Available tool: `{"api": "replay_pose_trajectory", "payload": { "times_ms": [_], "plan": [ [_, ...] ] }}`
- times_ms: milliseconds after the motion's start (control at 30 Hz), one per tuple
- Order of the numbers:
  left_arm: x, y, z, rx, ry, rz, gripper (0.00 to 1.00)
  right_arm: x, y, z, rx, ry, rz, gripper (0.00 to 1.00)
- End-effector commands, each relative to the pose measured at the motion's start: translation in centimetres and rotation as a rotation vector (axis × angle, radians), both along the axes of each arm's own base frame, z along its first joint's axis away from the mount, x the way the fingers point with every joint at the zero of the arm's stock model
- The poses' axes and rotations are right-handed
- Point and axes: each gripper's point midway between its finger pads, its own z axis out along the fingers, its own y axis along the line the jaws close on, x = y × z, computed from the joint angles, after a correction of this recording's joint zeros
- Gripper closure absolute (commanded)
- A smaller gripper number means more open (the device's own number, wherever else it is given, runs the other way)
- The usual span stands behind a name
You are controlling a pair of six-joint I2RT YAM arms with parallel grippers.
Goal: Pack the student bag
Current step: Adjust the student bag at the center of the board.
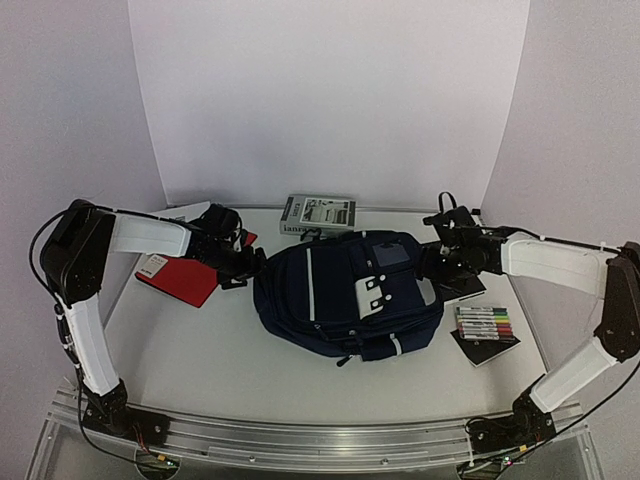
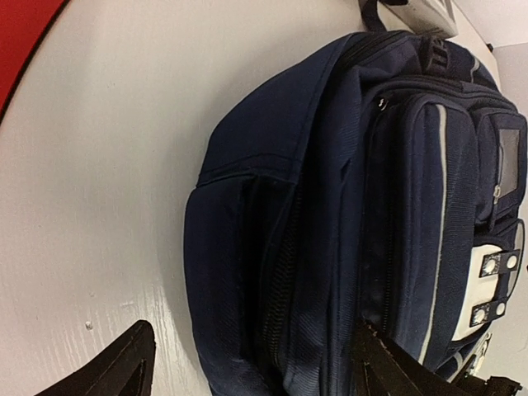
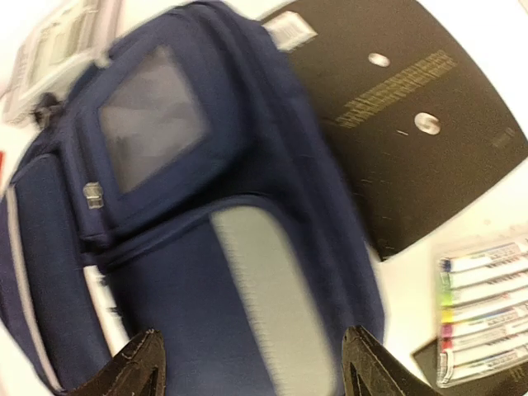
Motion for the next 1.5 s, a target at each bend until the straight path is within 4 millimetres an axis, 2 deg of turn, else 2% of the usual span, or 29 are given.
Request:
{"api": "replay_pose_trajectory", "payload": {
  "times_ms": [0,100,167,300,433,533,567,667,767,900,1033,1167,1333,1467],
  "plan": [
    [1.1,-1.3,0.5,-0.040,-0.011,-0.030,0.19,-1.4,-2.8,-2.4,-0.067,0.052,-0.058,0.29],
    [1.1,-2.6,0.3,-0.105,0.002,-0.058,0.21,-1.6,-2.5,-3.7,-0.052,0.068,-0.052,0.32],
    [1.2,-3.2,-0.2,-0.134,0.014,-0.070,0.26,-1.5,-2.1,-4.4,-0.033,0.072,-0.040,0.36],
    [0.8,-3.1,-2.3,-0.114,0.068,-0.064,0.60,-0.7,-0.3,-5.1,0.053,0.039,0.006,0.48],
    [-1.0,-2.2,-3.8,-0.105,0.108,-0.053,0.80,0.8,1.2,-5.3,0.087,0.007,0.043,0.62],
    [-3.0,-1.2,-4.3,-0.104,0.141,-0.034,0.88,2.5,2.1,-5.5,0.078,-0.014,0.063,0.65],
    [-3.4,-1.0,-3.9,-0.114,0.139,-0.028,0.90,3.0,2.2,-5.6,0.068,-0.018,0.070,0.66],
    [-6.2,-0.1,-4.1,-0.115,0.173,-0.005,0.93,5.2,3.2,-5.7,0.045,-0.037,0.090,0.66],
    [-9.0,-0.2,-3.7,-0.116,0.187,-0.018,0.93,7.6,3.9,-5.6,0.013,-0.068,0.097,0.66],
    [-12.1,-1.5,-3.6,-0.097,0.208,-0.068,0.90,10.5,5.2,-4.8,-0.011,-0.113,0.124,0.67],
    [-12.6,-1.0,-3.4,-0.073,0.220,-0.025,0.81,11.4,5.5,-2.8,-0.023,-0.153,0.139,0.63],
    [-12.0,-0.4,-2.1,-0.062,0.198,0.006,0.66,10.4,4.1,-0.2,-0.067,-0.178,0.133,0.54],
    [-10.8,0.0,0.6,-0.110,0.146,0.023,0.47,7.6,2.3,3.8,-0.094,-0.213,0.154,0.40],
    [-9.7,0.7,2.6,-0.141,0.097,0.038,0.36,5.0,2.6,7.0,-0.034,-0.247,0.220,0.33]
  ]
}}
